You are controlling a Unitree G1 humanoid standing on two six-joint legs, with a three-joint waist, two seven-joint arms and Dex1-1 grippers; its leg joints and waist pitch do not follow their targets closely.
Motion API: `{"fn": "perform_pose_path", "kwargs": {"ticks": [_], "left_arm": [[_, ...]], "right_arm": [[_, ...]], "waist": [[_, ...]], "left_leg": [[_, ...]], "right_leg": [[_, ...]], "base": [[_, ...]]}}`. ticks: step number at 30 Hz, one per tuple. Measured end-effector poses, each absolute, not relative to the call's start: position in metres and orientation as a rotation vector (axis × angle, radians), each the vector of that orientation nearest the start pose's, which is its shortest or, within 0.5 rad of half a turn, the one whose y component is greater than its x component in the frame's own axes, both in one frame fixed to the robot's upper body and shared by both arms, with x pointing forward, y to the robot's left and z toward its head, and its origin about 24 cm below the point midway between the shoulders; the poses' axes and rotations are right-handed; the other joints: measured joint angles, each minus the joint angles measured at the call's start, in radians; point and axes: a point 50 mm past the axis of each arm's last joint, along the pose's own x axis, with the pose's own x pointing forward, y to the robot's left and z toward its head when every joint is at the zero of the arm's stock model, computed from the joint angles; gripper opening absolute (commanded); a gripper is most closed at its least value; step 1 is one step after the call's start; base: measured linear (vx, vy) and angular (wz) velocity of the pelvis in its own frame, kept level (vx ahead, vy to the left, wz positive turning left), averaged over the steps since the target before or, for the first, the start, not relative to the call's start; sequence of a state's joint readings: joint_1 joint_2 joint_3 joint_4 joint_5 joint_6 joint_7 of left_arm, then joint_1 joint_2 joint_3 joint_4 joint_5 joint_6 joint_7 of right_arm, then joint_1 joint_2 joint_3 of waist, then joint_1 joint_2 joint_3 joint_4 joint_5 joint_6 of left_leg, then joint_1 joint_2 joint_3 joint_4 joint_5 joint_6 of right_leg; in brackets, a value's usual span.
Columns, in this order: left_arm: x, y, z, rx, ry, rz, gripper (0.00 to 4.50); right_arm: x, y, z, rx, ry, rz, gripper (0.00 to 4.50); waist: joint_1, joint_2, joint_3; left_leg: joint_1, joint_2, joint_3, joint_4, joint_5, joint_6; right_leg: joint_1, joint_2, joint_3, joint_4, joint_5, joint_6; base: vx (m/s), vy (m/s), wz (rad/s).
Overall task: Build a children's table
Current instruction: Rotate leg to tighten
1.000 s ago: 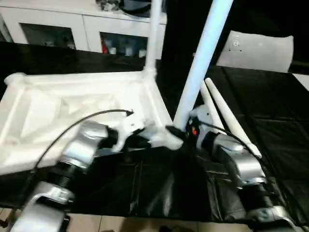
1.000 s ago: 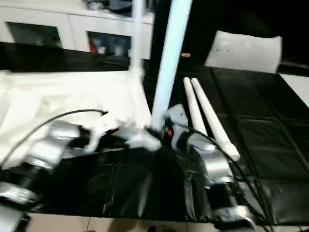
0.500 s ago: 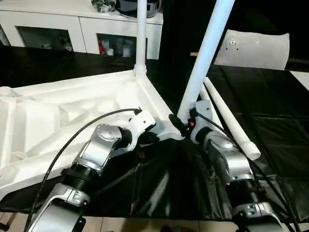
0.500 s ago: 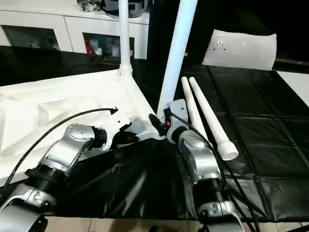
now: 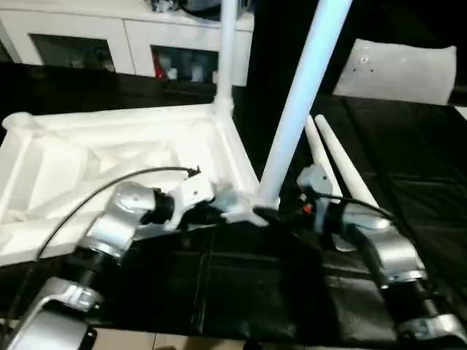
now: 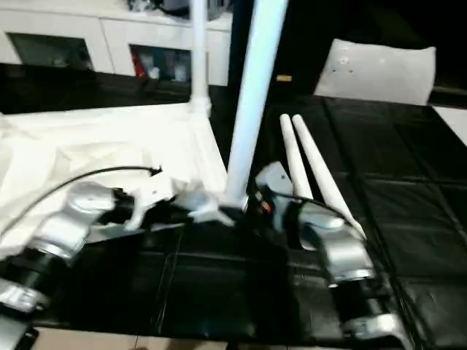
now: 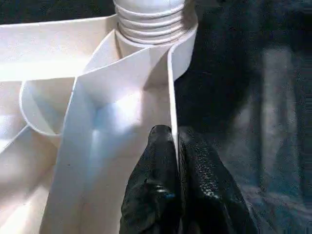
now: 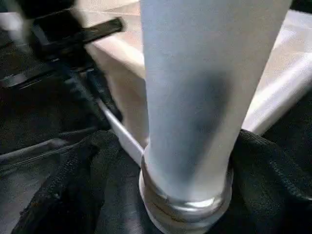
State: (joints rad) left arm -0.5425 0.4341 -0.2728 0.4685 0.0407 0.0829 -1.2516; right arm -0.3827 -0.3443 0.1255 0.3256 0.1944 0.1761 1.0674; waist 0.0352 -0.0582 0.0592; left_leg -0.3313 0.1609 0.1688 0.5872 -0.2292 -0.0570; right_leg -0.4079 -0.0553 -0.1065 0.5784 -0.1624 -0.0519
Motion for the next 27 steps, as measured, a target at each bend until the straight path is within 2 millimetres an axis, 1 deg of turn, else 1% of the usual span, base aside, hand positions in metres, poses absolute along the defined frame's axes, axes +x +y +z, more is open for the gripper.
{"fn": "perform_pose_path", "kwargs": {"ticks": [1, 3, 6, 7, 8, 9, 12, 14, 15, 16, 17, 18, 23, 27], "left_arm": [[0.308, 0.149, 0.062, 0.486, 0.427, -1.382, 0.00], [0.307, 0.154, 0.063, 0.487, 0.440, -1.431, 0.00], [0.305, 0.156, 0.064, 0.499, 0.450, -1.498, 0.00], [0.305, 0.158, 0.064, 0.504, 0.455, -1.518, 0.00], [0.306, 0.159, 0.065, 0.512, 0.462, -1.537, 0.00], [0.305, 0.161, 0.066, 0.516, 0.464, -1.548, 0.00], [0.304, 0.162, 0.066, 0.521, 0.470, -1.574, 0.00], [0.304, 0.162, 0.067, 0.520, 0.475, -1.587, 0.00], [0.304, 0.162, 0.067, 0.520, 0.476, -1.594, 0.00], [0.304, 0.163, 0.067, 0.521, 0.476, -1.597, 0.00], [0.305, 0.163, 0.067, 0.520, 0.476, -1.603, 0.00], [0.305, 0.163, 0.067, 0.520, 0.477, -1.607, 0.00], [0.306, 0.162, 0.067, 0.528, 0.478, -1.624, 0.00], [0.307, 0.162, 0.067, 0.527, 0.479, -1.625, 0.00]], "right_arm": [[0.294, -0.144, 0.059, -0.103, 0.236, 1.185, 3.69], [0.293, -0.142, 0.061, -0.121, 0.234, 1.263, 3.48], [0.293, -0.139, 0.064, -0.132, 0.241, 1.350, 3.22], [0.293, -0.139, 0.064, -0.131, 0.246, 1.378, 3.22], [0.292, -0.139, 0.064, -0.129, 0.250, 1.402, 3.04], [0.291, -0.139, 0.064, -0.126, 0.258, 1.421, 3.04], [0.288, -0.136, 0.063, -0.112, 0.274, 1.472, 2.74], [0.288, -0.137, 0.064, -0.110, 0.276, 1.488, 2.57], [0.288, -0.136, 0.064, -0.107, 0.275, 1.497, 2.39], [0.288, -0.136, 0.065, -0.108, 0.275, 1.504, 2.39], [0.290, -0.136, 0.066, -0.109, 0.280, 1.513, 2.22], [0.290, -0.136, 0.066, -0.110, 0.283, 1.516, 2.15], [0.289, -0.136, 0.066, -0.109, 0.288, 1.537, 2.04], [0.289, -0.136, 0.066, -0.104, 0.294, 1.537, 2.04]], "waist": [[0.001, 0.000, 0.000], [0.002, -0.001, 0.001], [0.012, -0.003, 0.002], [0.016, -0.005, 0.003], [0.022, -0.008, 0.004], [0.024, -0.010, 0.004], [0.030, -0.011, 0.004], [0.032, -0.013, 0.005], [0.032, -0.013, 0.005], [0.033, -0.013, 0.005], [0.034, -0.013, 0.005], [0.036, -0.013, 0.005], [0.049, -0.015, 0.005], [0.052, -0.015, 0.005]], "left_leg": [[0.000, 0.000, 0.000, 0.000, 0.000, 0.000], [-0.001, 0.000, 0.000, 0.002, 0.000, 0.000], [-0.001, 0.000, 0.000, 0.004, 0.000, 0.000], [-0.001, 0.000, 0.000, 0.004, 0.000, 0.000], [-0.001, 0.000, 0.000, 0.005, 0.000, 0.000], [-0.001, 0.000, 0.000, 0.005, 0.000, 0.000], [-0.001, 0.000, 0.000, 0.005, 0.000, -0.001], [-0.001, 0.000, 0.000, 0.006, 0.000, -0.001], [-0.001, 0.000, 0.000, 0.006, 0.000, -0.001], [-0.001, 0.000, 0.000, 0.005, 0.000, -0.001], [-0.001, 0.000, 0.000, 0.006, 0.000, -0.001], [-0.001, 0.000, 0.000, 0.005, 0.000, -0.001], [-0.001, 0.000, 0.000, 0.005, 0.000, -0.001], [-0.001, 0.000, 0.000, 0.006, 0.000, -0.001]], "right_leg": [[0.000, 0.000, 0.000, 0.000, 0.000, 0.000], [0.000, -0.001, 0.000, 0.000, 0.000, -0.001], [0.000, -0.001, 0.000, 0.000, 0.000, 0.000], [0.000, -0.001, 0.000, 0.001, 0.000, 0.000], [0.000, -0.001, 0.000, 0.001, 0.001, -0.001], [0.000, -0.001, 0.000, 0.001, 0.001, -0.001], [0.001, -0.002, 0.000, 0.001, 0.001, -0.001], [0.001, -0.002, 0.000, 0.002, 0.002, -0.003], [0.001, -0.002, 0.000, 0.002, 0.002, -0.003], [0.001, -0.002, 0.000, 0.002, 0.002, -0.002], [0.001, -0.002, 0.000, 0.002, 0.001, -0.002], [0.001, -0.002, -0.001, 0.002, 0.001, -0.001], [0.001, -0.002, -0.001, 0.002, 0.001, -0.001], [0.001, -0.002, -0.001, 0.002, 0.001, -0.001]], "base": [[0.000, 0.000, 0.00], [0.000, 0.000, 0.00], [0.000, 0.000, 0.00], [0.000, 0.000, 0.00], [0.000, 0.000, 0.00], [0.000, 0.000, 0.00], [0.000, 0.000, 0.00], [0.000, 0.000, 0.00], [0.000, 0.000, 0.00], [0.000, 0.000, 0.00], [0.000, 0.000, 0.00], [0.000, 0.000, 0.00], [0.000, 0.000, 0.00], [0.000, 0.000, 0.00]]}}
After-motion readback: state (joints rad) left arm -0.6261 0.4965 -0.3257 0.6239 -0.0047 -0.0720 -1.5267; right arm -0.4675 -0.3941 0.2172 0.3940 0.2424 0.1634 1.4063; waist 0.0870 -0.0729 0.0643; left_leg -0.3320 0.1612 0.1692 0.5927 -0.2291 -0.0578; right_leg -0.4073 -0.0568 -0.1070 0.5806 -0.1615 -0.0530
